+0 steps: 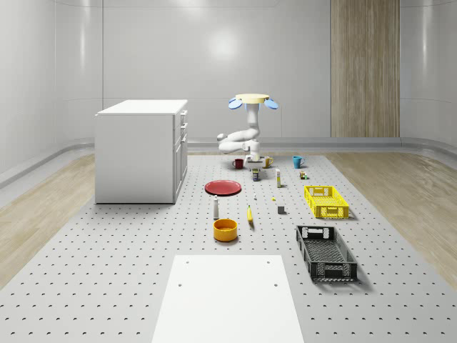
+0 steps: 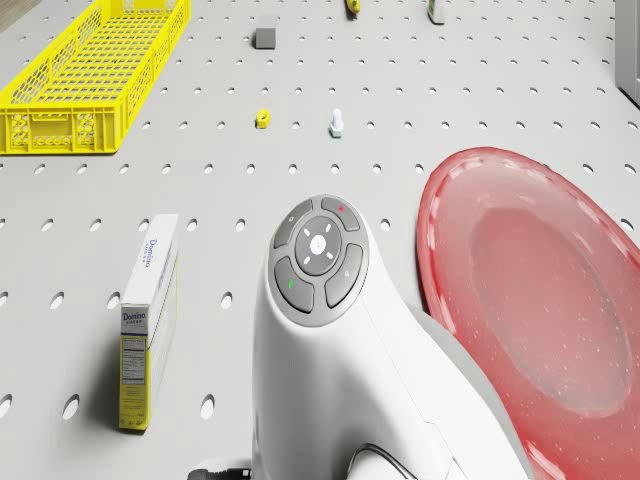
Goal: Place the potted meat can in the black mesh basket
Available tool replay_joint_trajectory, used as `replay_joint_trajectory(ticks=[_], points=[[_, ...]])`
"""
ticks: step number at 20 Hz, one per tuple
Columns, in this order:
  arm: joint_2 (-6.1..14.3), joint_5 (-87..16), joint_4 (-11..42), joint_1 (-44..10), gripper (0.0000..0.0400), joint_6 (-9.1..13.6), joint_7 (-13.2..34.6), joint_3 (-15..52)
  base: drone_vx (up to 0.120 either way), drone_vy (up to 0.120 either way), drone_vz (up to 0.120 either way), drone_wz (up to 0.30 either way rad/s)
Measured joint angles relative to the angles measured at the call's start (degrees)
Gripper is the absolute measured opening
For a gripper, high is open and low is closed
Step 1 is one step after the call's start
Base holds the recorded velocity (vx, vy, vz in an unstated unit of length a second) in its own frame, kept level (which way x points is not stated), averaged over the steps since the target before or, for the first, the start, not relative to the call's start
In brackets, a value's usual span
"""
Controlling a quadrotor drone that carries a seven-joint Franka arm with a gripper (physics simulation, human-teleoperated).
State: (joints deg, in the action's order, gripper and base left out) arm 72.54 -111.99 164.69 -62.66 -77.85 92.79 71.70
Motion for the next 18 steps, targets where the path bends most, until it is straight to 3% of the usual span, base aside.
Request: replay_joint_trajectory(ticks=[8,12,18], points=[[1.5,-1.4,-1.6,-1.4,0.04,-2.5,0.2,-1.7,0.0,0.0,0.0,0.0],[2.1,-1.3,-2.0,-1.9,0.0315,-3.2,0.4,-1.7,0.0,0.0,0.0,0.0],[2.9,-1.2,-2.2,-2.5,0.0294,-3.9,1.2,-1.5,0.0,0.0,0.0,0.0]])
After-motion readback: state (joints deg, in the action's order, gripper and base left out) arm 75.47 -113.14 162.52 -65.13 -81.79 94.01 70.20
